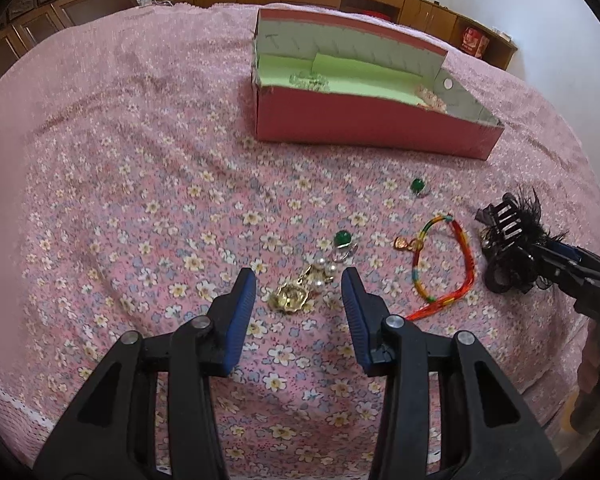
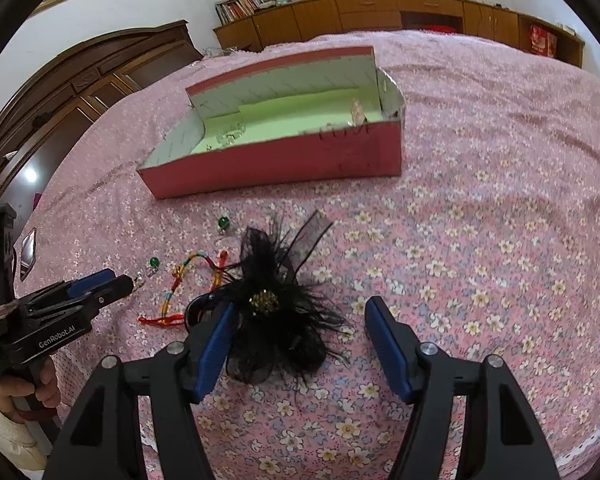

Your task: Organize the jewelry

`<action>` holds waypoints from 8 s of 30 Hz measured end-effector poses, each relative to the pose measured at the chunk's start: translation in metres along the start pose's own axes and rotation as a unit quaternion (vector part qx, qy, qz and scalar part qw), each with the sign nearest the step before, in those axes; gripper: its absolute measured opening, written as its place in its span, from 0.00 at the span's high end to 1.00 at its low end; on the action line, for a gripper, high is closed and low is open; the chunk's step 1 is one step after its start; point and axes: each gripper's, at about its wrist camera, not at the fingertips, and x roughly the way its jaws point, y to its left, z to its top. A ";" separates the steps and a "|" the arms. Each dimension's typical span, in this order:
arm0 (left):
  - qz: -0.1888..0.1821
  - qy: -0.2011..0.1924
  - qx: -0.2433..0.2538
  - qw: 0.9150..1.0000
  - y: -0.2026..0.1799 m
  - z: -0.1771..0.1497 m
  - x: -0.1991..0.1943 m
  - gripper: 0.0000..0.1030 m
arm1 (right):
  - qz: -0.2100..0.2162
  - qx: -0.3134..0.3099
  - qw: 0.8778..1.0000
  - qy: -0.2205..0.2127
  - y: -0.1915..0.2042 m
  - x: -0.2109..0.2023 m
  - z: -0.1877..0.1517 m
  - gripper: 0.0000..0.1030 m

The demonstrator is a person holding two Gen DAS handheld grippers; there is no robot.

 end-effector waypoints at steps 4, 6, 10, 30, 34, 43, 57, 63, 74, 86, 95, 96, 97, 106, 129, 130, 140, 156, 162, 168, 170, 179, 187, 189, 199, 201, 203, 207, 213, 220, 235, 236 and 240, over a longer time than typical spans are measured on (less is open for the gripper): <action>0.001 0.007 0.002 1.000 -0.001 -0.002 0.005 0.65 | 0.003 0.001 1.000 0.001 -0.001 0.002 0.000 0.33; 0.000 0.007 0.004 1.000 0.000 -0.002 0.005 0.65 | 0.005 0.003 1.000 0.001 -0.002 0.003 0.000 0.32; -0.004 0.009 0.006 1.000 0.001 -0.003 0.008 0.66 | 0.009 0.004 1.000 0.001 -0.003 0.004 -0.002 0.32; -0.019 0.005 0.028 0.999 -0.010 0.000 0.018 0.84 | 0.048 0.007 0.999 0.001 -0.003 0.009 -0.004 0.47; -0.020 0.002 0.025 0.999 -0.009 -0.002 0.015 0.84 | 0.056 -0.001 0.998 -0.001 0.000 0.007 -0.004 0.55; -0.027 -0.015 0.021 0.999 -0.010 -0.002 -0.004 0.84 | 0.057 -0.001 0.998 -0.020 -0.001 -0.002 -0.003 0.59; -0.027 -0.055 0.015 0.998 -0.014 0.011 -0.030 0.84 | 0.058 0.005 0.997 -0.058 -0.003 -0.022 0.003 0.61; -0.021 -0.080 0.012 0.997 -0.017 0.022 -0.039 0.84 | 0.056 0.006 0.995 -0.088 -0.001 -0.033 0.006 0.61; -0.021 -0.114 0.012 0.993 -0.024 0.036 -0.049 0.84 | 0.048 -0.004 0.989 -0.138 0.004 -0.052 0.014 0.61; -0.022 -0.161 0.012 0.987 -0.034 0.061 -0.063 0.84 | 0.046 -0.024 0.982 -0.182 0.012 -0.064 0.028 0.61; -0.020 -0.173 0.010 0.985 -0.036 0.079 -0.062 0.84 | 0.054 -0.019 0.979 -0.195 0.010 -0.068 0.041 0.61; -0.020 -0.174 0.010 0.985 -0.036 0.080 -0.062 0.84 | 0.056 -0.017 0.979 -0.196 0.009 -0.068 0.042 0.61; -0.018 -0.175 0.011 0.984 -0.036 0.083 -0.062 0.84 | 0.058 -0.015 0.979 -0.197 0.009 -0.068 0.043 0.61; -0.017 -0.179 0.005 0.984 -0.034 0.092 -0.060 0.84 | 0.064 -0.008 0.982 -0.180 0.004 -0.059 0.046 0.61; -0.017 -0.138 -0.013 0.990 -0.028 0.075 -0.035 0.84 | -0.014 0.026 0.994 -0.105 -0.044 -0.023 0.020 0.47; -0.017 -0.139 -0.013 0.990 -0.028 0.074 -0.035 0.84 | -0.016 0.024 0.993 -0.110 -0.042 -0.026 0.021 0.47; -0.016 -0.133 -0.019 0.991 -0.022 0.068 -0.034 0.84 | 0.024 -0.020 0.992 -0.119 0.005 -0.030 0.024 0.47; -0.008 -0.123 -0.031 0.992 -0.007 0.056 -0.034 0.84 | 0.046 -0.050 0.997 -0.036 0.042 0.023 0.013 0.61; -0.004 -0.120 -0.034 0.992 -0.005 0.054 -0.033 0.84 | 0.044 -0.074 0.996 -0.012 0.056 0.039 0.010 0.71; -0.004 -0.120 -0.035 0.992 -0.004 0.053 -0.033 0.84 | 0.029 -0.090 0.996 -0.002 0.061 0.048 0.009 0.90; -0.005 -0.120 -0.035 0.992 -0.004 0.053 -0.034 0.84 | 0.033 -0.090 0.995 -0.007 0.060 0.045 0.008 0.93; -0.011 -0.128 -0.028 0.991 -0.010 0.057 -0.042 0.84 | 0.042 -0.083 0.993 -0.070 0.052 0.004 0.021 0.94; -0.016 -0.156 -0.012 0.988 -0.022 0.070 -0.054 0.84 | 0.031 -0.089 0.986 -0.140 0.053 -0.025 0.039 0.94; -0.016 -0.163 -0.009 0.986 -0.024 0.074 -0.056 0.84 | 0.027 -0.092 0.983 -0.154 0.054 -0.031 0.045 0.94; -0.010 -0.196 0.007 0.980 -0.031 0.099 -0.061 0.84 | 0.018 -0.086 0.976 -0.197 0.049 -0.041 0.078 0.94; -0.008 -0.200 0.009 0.980 -0.031 0.106 -0.058 0.84 | 0.016 -0.083 0.976 -0.202 0.048 -0.039 0.086 0.94; -0.007 -0.201 0.009 0.980 -0.031 0.111 -0.055 0.84 | 0.015 -0.077 0.976 -0.205 0.046 -0.036 0.096 0.94; -0.005 -0.204 0.007 0.979 -0.030 0.122 -0.046 0.84 | 0.008 -0.067 0.975 -0.212 0.043 -0.028 0.114 0.94; 0.002 -0.192 -0.005 0.981 -0.025 0.138 -0.022 0.84 | -0.007 -0.042 0.978 -0.206 0.032 -0.004 0.142 0.94; 0.006 -0.164 -0.017 0.986 -0.019 0.148 0.012 0.84 | -0.018 -0.021 0.985 -0.169 0.023 0.036 0.163 0.94; 0.013 -0.085 -0.010 0.996 -0.026 0.145 0.071 0.84 | -0.058 0.002 0.996 -0.065 0.007 0.111 0.188 0.94; 0.011 -0.082 -0.010 0.997 -0.026 0.145 0.073 0.84 | -0.060 0.003 0.996 -0.059 0.006 0.114 0.188 0.94; 0.003 -0.071 -0.010 0.997 -0.026 0.148 0.080 0.83 | -0.065 0.008 0.997 -0.038 0.003 0.124 0.189 0.94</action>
